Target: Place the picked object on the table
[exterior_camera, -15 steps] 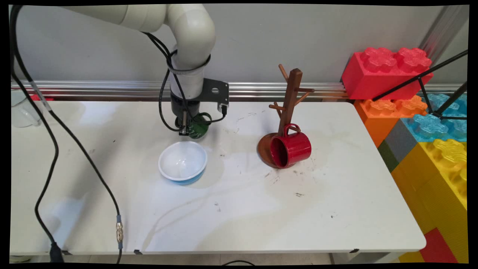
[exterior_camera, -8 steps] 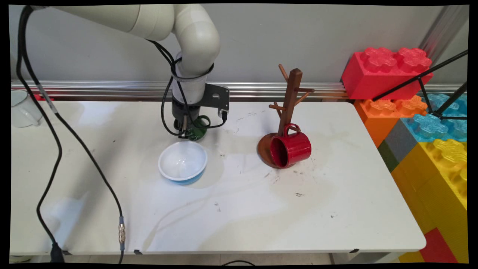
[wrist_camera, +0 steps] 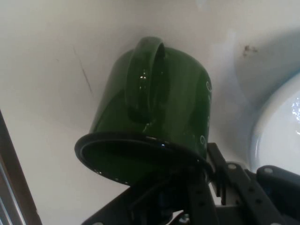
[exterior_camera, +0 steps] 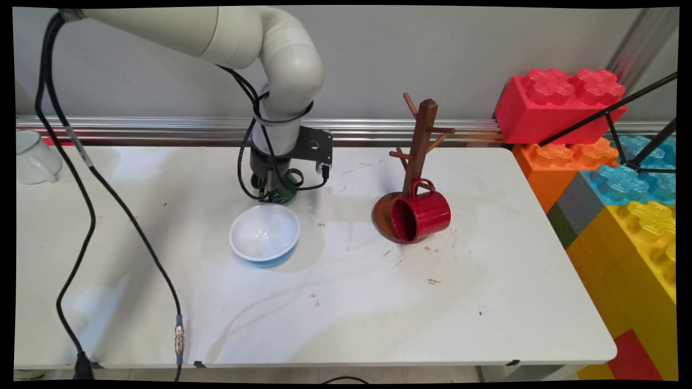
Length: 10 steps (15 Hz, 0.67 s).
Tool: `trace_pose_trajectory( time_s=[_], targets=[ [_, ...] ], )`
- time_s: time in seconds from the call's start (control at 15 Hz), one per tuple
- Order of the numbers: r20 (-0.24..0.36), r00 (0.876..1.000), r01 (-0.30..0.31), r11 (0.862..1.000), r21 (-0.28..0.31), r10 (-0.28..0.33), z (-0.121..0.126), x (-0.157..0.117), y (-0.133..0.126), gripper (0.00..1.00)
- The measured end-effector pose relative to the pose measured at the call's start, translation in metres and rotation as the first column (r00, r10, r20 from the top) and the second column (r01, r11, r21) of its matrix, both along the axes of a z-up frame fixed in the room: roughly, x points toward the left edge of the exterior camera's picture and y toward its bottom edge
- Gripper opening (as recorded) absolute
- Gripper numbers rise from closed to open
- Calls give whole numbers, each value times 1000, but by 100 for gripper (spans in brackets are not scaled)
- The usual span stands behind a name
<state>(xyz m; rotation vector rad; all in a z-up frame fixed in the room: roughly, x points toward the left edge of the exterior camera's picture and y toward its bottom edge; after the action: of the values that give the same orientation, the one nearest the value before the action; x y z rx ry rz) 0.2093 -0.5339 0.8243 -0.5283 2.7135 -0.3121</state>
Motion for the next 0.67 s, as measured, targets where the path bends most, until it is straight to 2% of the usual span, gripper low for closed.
trace_pose_trajectory(
  time_s=[0.67],
  targets=[
    [14,1000,-19,1000,2,19,-18,0,-7,0]
  ],
)
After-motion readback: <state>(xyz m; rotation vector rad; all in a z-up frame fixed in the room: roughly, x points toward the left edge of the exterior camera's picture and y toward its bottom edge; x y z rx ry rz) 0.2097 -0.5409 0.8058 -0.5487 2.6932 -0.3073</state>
